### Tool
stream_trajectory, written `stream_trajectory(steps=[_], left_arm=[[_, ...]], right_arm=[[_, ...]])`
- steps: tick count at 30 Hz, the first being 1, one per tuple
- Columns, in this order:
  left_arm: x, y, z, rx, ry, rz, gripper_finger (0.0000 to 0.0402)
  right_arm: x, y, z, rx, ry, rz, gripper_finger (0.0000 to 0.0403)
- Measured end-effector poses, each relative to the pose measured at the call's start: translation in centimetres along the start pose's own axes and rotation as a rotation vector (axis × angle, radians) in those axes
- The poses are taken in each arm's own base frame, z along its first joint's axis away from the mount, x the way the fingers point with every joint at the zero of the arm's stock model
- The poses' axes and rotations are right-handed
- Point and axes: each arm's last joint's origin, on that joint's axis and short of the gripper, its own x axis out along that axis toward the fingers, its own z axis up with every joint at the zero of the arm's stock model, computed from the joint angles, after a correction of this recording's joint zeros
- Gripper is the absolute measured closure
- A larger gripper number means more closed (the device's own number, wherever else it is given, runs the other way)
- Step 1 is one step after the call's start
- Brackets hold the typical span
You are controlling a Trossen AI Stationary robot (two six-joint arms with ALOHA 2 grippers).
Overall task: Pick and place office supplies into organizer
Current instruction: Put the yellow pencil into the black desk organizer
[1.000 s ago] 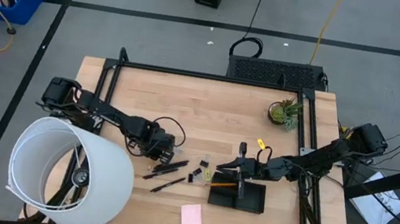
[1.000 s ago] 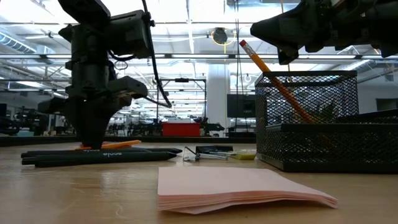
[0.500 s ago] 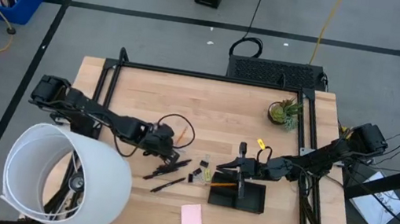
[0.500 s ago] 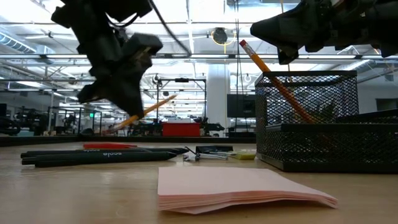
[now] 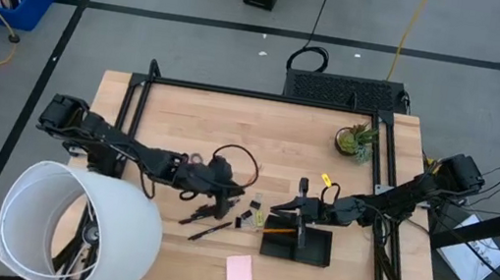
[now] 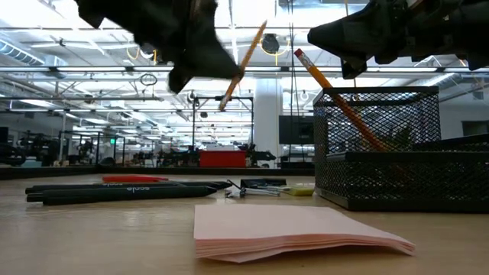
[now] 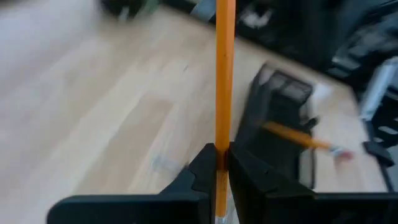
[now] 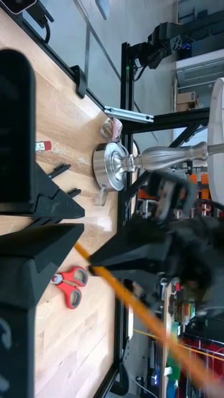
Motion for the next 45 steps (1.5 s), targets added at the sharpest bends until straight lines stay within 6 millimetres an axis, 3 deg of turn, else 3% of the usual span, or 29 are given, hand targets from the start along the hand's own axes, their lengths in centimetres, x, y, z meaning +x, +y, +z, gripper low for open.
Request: stream_trajectory(steps=[6, 11, 17, 27, 34, 41, 45], left_arm=[[0.3, -1.9, 0.3, 0.185, -0.129, -0.099, 0.0369], [1.8, -2.5, 0.1, 0.251, -0.241, -0.165, 0.0381], [2.9, -1.4, 0.2, 0.272, -0.247, -0.243, 0.036], [2.8, -1.0, 1.3, 0.435, -0.314, -0.42, 0.0378], [2.7, 1.0, 3.0, 0.588, -0.4, -0.627, 0.0355], [2.6, 3.2, 3.9, 0.72, -0.418, -0.796, 0.0382], [2.8, 4.8, 5.1, 0.755, -0.432, -0.854, 0.0376]], right_arm=[[0.0, 0.0, 0.0, 0.0, 0.0, 0.0, 0.0385], [0.0, 0.0, 0.0, 0.0, 0.0, 0.0, 0.0385], [0.0, 0.0, 0.0, 0.0, 0.0, 0.0, 0.0385], [0.0, 0.0, 0.0, 0.0, 0.0, 0.0, 0.0385], [0.0, 0.0, 0.0, 0.0, 0.0, 0.0, 0.0385], [0.0, 0.0, 0.0, 0.0, 0.0, 0.0, 0.0385], [0.0, 0.0, 0.0, 0.0, 0.0, 0.0, 0.0385]])
